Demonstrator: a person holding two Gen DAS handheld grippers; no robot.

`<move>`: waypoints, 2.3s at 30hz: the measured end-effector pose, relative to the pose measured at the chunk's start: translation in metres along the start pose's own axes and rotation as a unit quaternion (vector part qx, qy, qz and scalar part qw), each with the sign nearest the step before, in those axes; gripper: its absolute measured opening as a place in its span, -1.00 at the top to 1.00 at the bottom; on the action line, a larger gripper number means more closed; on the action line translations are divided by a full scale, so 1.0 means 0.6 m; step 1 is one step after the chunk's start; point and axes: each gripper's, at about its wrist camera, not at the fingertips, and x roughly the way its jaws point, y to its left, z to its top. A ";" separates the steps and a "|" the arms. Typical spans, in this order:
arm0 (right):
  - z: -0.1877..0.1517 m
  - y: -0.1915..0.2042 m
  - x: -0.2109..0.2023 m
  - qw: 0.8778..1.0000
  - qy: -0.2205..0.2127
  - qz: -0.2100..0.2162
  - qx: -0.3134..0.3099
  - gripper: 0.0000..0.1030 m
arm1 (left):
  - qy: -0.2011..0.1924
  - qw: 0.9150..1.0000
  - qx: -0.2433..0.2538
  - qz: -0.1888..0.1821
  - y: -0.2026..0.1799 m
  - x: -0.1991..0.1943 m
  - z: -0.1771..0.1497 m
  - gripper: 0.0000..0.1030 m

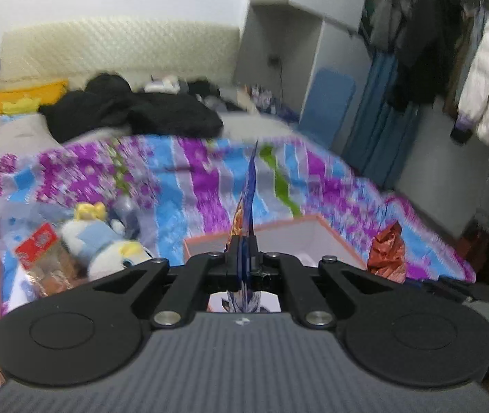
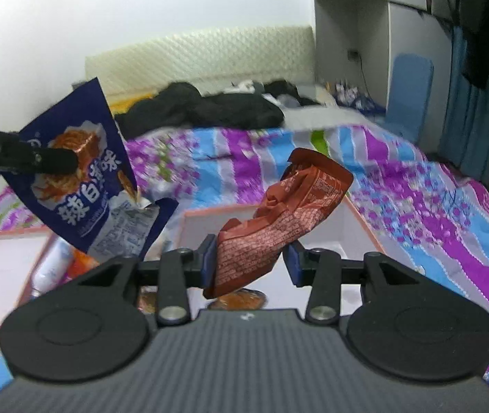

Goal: Organize snacks
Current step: 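Carry the blue bag and red-orange wrapper over the deep box, then open both grippers to drop the bag and wrapper into the deep box, then withdraw both grippers from the deep box toward the snack pile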

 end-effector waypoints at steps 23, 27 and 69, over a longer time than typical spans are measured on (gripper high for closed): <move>-0.081 -0.065 0.139 0.989 0.143 -0.014 0.026 -0.22 | 0.163 0.986 -0.010 0.023 -0.002 0.222 -0.031 0.21; -0.062 -0.063 0.116 0.992 0.119 -0.014 0.035 -0.24 | 0.130 0.991 0.021 0.024 -0.019 0.175 -0.025 -0.01; -0.137 0.133 -0.192 0.994 -0.067 0.082 0.024 -0.24 | -0.037 0.997 -0.035 0.052 0.097 -0.237 -0.228 -0.01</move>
